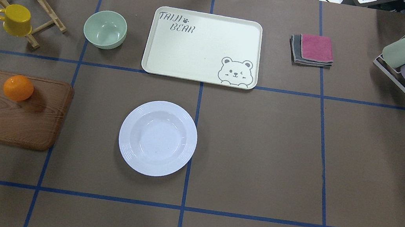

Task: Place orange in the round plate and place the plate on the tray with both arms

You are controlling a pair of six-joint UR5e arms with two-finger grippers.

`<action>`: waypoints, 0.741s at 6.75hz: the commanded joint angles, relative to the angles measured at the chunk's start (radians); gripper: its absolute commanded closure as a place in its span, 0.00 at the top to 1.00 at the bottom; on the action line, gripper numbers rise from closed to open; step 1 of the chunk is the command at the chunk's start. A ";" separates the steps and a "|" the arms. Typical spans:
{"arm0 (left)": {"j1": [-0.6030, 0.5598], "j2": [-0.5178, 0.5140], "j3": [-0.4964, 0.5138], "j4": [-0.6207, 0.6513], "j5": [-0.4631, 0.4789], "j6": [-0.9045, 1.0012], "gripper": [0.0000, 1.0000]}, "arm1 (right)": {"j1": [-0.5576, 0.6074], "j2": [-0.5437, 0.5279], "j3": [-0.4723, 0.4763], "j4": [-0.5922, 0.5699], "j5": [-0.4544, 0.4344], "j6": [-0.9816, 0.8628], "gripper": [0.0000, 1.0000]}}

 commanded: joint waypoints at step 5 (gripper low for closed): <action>0.021 -0.023 -0.081 -0.002 0.000 -0.183 1.00 | -0.300 0.132 -0.016 0.527 0.235 0.615 1.00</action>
